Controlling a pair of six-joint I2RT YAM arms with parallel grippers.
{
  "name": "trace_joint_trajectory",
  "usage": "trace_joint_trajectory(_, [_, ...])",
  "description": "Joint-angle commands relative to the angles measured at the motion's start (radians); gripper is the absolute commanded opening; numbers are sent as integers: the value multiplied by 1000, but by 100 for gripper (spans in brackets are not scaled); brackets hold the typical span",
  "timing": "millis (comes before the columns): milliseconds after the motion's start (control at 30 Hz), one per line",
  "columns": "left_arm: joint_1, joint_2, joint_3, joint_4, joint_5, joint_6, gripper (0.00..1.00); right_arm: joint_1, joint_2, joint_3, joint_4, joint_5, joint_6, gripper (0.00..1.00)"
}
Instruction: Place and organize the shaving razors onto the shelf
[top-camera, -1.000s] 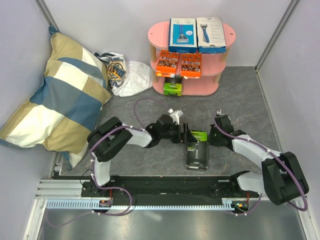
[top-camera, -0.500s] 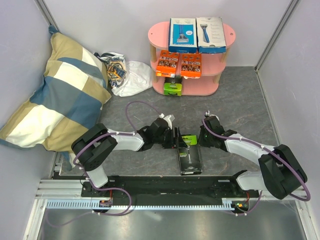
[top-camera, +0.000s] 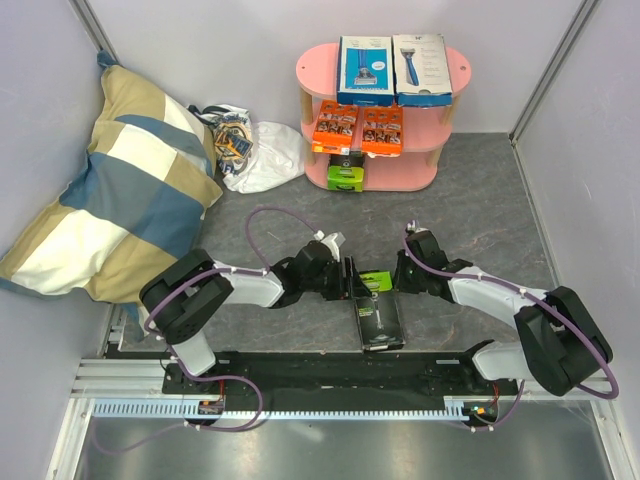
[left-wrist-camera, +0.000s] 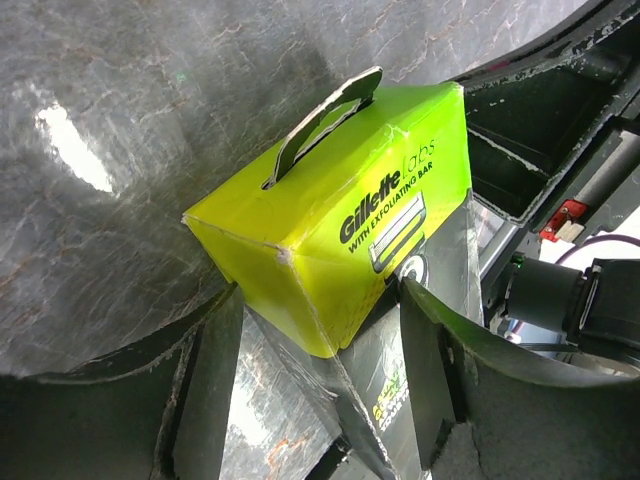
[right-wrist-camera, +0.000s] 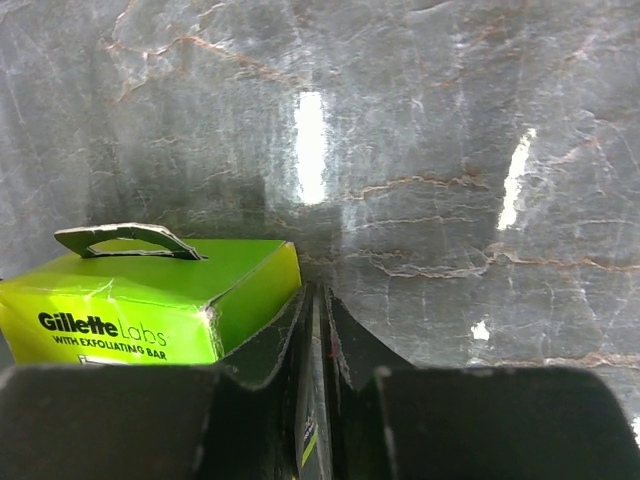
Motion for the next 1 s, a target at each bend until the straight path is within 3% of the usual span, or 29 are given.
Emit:
trace_joint_trajectory(0, [-62, -6, -48, 26, 99, -17, 2, 58, 46, -22, 28, -331, 15, 19])
trace_joint_trajectory(433, [-165, -262, -178, -101, -71, -45, 5, 256, -67, -66, -90, -323, 25, 19])
trace_joint_trajectory(500, [-185, -276, -190, -116, -91, -59, 38, 259, -87, -77, -101, -320, 27, 19])
trace_joint_trajectory(567, [-199, -300, -212, -144, -123, -78, 63, 259, -101, -92, -107, -305, 33, 19])
trace_joint_trajectory(833, [-311, -570, -319, -340, -266, -186, 98, 259, -98, -102, -112, -291, 33, 20])
trace_joint_trajectory(967, [-349, -663, -322, -386, -355, -206, 100, 259, -87, -103, -107, -286, 30, 20])
